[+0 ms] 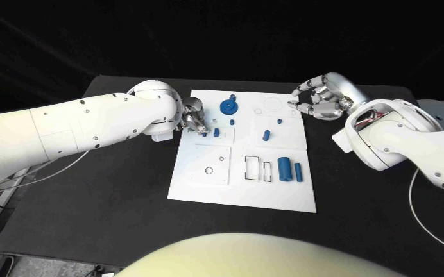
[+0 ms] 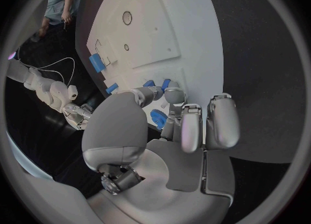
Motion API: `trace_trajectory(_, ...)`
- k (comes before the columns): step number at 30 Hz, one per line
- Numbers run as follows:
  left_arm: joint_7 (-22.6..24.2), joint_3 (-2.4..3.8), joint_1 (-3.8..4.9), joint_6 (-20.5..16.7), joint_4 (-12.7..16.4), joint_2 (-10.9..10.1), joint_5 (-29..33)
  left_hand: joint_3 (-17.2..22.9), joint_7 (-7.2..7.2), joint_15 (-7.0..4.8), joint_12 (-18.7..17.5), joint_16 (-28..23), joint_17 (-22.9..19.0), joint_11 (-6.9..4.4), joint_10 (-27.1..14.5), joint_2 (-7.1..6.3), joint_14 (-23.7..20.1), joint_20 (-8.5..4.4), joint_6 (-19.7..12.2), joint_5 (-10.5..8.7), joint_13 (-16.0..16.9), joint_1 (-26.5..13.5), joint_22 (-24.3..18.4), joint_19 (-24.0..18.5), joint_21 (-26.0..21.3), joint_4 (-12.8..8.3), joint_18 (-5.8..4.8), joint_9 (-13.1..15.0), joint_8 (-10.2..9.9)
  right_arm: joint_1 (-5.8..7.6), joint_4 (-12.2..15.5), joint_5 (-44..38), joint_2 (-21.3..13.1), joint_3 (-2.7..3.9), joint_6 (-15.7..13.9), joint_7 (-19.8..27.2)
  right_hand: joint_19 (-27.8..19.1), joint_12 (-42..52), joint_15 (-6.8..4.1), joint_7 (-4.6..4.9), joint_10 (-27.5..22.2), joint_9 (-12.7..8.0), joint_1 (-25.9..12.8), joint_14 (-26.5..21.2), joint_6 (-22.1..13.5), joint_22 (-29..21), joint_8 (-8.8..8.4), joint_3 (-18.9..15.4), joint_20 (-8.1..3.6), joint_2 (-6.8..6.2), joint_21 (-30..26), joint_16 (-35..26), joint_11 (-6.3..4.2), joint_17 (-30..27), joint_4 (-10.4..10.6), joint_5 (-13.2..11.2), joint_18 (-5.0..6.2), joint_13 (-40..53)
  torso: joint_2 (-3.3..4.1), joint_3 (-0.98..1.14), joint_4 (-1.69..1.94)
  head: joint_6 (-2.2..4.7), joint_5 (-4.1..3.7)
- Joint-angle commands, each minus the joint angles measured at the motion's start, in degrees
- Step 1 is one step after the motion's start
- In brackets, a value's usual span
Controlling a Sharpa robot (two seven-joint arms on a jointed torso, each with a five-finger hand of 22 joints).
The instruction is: Assemble the parts on the task board
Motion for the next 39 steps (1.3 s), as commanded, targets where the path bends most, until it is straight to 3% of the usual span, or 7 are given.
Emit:
trace_trajectory(1,0.3,-0.14,-0.17,0.8,-0.1,0.2,0.8,6.4,-0.61,-0.51,-0.6,-0.1,9.8,-0.25,-0.2,-0.42,4.8,-0.47,-0.3,-0.25,-0.4,-1.7,-0.2,0.1,-0.1,-6.6,-0.66,-0.1,-0.1,-0.03,0.0,-0.3,0.0,0.0,0.6,0.4,5.8,0.0,-0.31,-0.18,0.1,0.1,-0.7,5.7,-0.3,14.8,0.38,0.4,-0.22,0.06,-0.2,-0.3,-0.4,13.8,0.0,0.3,-0.27,3.2,-0.03,-0.01,0.04,0.0,-0.05)
trace_trajectory(14,0.1,-0.13,-0.17,0.6,-0.6,-0.1,0.9,0.8,-0.82,-0.73,-1.0,-0.3,9.3,-0.39,-0.9,-2.37,4.7,-0.71,0.6,-0.4,-0.8,-7.0,-0.3,0.1,-0.3,-1.9,-0.64,-1.3,-0.7,-0.03,0.0,-0.2,-0.1,0.0,0.5,0.5,5.7,-0.1,-0.33,-0.2,0.0,0.2,-0.8,5.7,-0.5,14.7,0.57,0.5,-0.25,0.0,-0.3,-0.4,-0.42,13.7,0.0,0.4,-0.23,3.1,-0.03,-0.04,0.05,0.03,-0.12)
trace_trajectory(18,0.1,-0.12,-0.17,0.1,-0.5,-0.4,0.9,-2.6,-0.71,-0.65,-1.0,-0.3,9.2,-0.3,-1.0,-2.75,4.7,-0.64,1.0,-0.36,-0.8,-8.4,-0.4,0.1,-0.4,0.3,-0.64,-1.7,-0.9,-0.03,0.0,-0.2,-0.1,0.0,0.5,0.5,5.7,-0.1,-0.33,-0.2,0.0,0.2,-0.8,5.7,-0.5,14.7,0.57,0.5,-0.25,0.0,-0.3,-0.4,-0.42,13.7,0.0,0.4,-0.23,3.1,-0.04,-0.02,0.03,0.04,-0.14)
trace_trajectory(25,0.1,-0.07,-0.17,-1.2,-0.4,-0.7,1.2,-9.8,-0.58,-0.55,-1.1,-0.3,9.2,-0.16,-1.2,-2.84,4.6,-0.58,1.2,-0.47,-1.0,-9.6,-0.3,0.2,-0.4,4.7,-0.65,-2.2,-0.9,-0.05,0.0,-0.2,-0.1,0.0,0.5,0.5,5.7,-0.1,-0.33,-0.18,0.0,0.2,-0.9,5.7,-0.6,14.7,0.59,0.5,-0.25,-0.05,-0.3,-0.4,-0.41,13.7,0.0,0.4,-0.23,3.1,-0.07,-0.03,0.05,0.12,-0.24)
trace_trajectory(29,0.1,-0.01,-0.17,-1.9,-0.4,-0.8,1.4,-11.8,-0.62,-0.57,-1.1,-0.3,9.1,-0.18,-1.2,-2.59,4.6,-0.6,1.2,-0.46,-1.0,-9.2,-0.3,0.2,-0.5,6.0,-0.64,-2.3,-0.9,-0.05,0.0,-0.2,-0.2,0.0,0.4,0.5,5.7,-0.1,-0.33,-0.18,0.0,0.2,-0.9,5.7,-0.6,14.7,0.59,0.5,-0.25,-0.05,-0.3,-0.4,-0.41,13.7,0.0,0.4,-0.23,3.1,-0.05,-0.03,0.06,0.14,-0.29)
trace_trajectory(35,0.3,0.7,-0.17,-4.0,0.0,-1.2,2.1,-12.7,-0.62,-0.58,-1.2,-0.4,9.0,-0.19,-1.3,-2.39,4.6,-0.62,1.2,-0.44,-1.1,-9.2,-0.5,0.2,-0.6,6.5,-0.6,-2.3,-1.0,-0.08,0.0,-0.1,-0.2,0.0,0.4,0.5,5.7,-0.1,-0.33,-0.18,0.0,0.2,-0.9,5.7,-0.6,14.7,0.59,0.5,-0.25,-0.05,-0.3,-0.4,-0.41,13.7,0.0,0.4,-0.23,3.1,-0.03,-0.06,0.05,0.27,-0.4)
trace_trajectory(39,1.8,1.4,-0.12,-7.3,0.5,-1.8,4.4,-13.6,-0.55,-0.56,-2.2,-0.6,8.6,-0.13,-1.9,-2.3,4.5,-0.63,0.9,-0.38,-2.4,-9.3,-1.2,-0.1,-1.0,6.6,-0.46,-2.4,-1.1,-0.11,0.0,-0.1,-0.3,0.0,0.4,0.6,5.7,-0.1,-0.33,-0.18,0.0,0.2,-0.9,5.7,-0.6,14.7,0.59,0.5,-0.25,-0.05,-0.3,-0.4,-0.41,13.7,0.0,0.4,-0.23,3.1,-0.11,0.0,0.03,0.39,-0.48)
